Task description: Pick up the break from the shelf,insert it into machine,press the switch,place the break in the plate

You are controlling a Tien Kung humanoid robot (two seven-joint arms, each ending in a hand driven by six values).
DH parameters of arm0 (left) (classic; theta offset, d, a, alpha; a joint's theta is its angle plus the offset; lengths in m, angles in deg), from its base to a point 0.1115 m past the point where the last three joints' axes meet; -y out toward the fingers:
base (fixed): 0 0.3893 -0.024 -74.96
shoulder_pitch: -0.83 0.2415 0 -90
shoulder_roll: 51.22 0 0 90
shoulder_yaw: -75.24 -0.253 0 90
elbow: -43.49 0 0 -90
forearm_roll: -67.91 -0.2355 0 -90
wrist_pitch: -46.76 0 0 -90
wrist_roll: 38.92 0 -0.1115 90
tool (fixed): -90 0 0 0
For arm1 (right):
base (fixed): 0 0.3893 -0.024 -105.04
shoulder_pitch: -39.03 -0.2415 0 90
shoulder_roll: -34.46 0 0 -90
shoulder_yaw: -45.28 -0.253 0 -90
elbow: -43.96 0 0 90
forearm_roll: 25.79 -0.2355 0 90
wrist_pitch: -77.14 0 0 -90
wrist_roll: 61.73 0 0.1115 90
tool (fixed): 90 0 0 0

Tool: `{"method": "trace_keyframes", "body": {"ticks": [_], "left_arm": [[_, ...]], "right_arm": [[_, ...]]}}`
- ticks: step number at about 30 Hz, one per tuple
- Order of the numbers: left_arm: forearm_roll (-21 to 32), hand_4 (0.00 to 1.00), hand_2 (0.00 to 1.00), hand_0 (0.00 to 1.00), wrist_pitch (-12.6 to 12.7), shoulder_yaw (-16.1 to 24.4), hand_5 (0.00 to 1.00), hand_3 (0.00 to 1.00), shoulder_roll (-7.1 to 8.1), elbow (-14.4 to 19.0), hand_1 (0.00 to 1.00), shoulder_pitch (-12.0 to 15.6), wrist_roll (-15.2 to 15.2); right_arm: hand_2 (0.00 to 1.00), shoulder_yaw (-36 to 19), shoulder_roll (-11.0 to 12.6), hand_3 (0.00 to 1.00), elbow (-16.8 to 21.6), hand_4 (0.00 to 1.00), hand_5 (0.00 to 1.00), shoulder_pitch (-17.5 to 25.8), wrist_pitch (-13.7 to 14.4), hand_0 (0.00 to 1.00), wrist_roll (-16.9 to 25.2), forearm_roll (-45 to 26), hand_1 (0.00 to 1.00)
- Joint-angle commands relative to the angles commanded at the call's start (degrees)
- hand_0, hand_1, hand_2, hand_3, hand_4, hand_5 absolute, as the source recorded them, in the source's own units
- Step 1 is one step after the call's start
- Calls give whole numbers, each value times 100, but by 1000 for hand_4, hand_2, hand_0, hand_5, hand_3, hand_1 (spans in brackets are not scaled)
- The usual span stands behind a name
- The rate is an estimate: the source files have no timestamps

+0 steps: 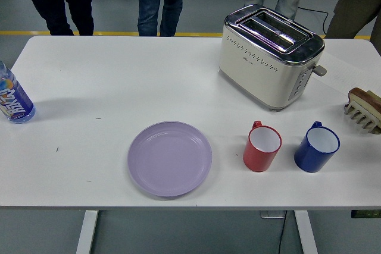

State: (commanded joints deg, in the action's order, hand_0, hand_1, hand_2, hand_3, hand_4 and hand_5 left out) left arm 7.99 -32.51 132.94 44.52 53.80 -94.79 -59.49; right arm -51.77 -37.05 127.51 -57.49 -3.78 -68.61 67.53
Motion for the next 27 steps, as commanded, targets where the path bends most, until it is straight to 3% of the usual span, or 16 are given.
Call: {"method": "trace_keyframes", "body": {"ticks": [9, 27], "left_arm": [[33, 326, 491, 627, 1, -30, 823, 539, 10, 0, 493, -14, 8], [117, 329, 479, 628, 35, -62, 818, 539, 35, 0, 491, -75, 24]], "right_arm": [[887, 532, 153, 877, -18, 791, 101, -304, -186, 934, -399, 1755, 874], [828, 1341, 139, 831, -14, 800, 152, -807, -686, 864, -1371, 2342, 794]]}}
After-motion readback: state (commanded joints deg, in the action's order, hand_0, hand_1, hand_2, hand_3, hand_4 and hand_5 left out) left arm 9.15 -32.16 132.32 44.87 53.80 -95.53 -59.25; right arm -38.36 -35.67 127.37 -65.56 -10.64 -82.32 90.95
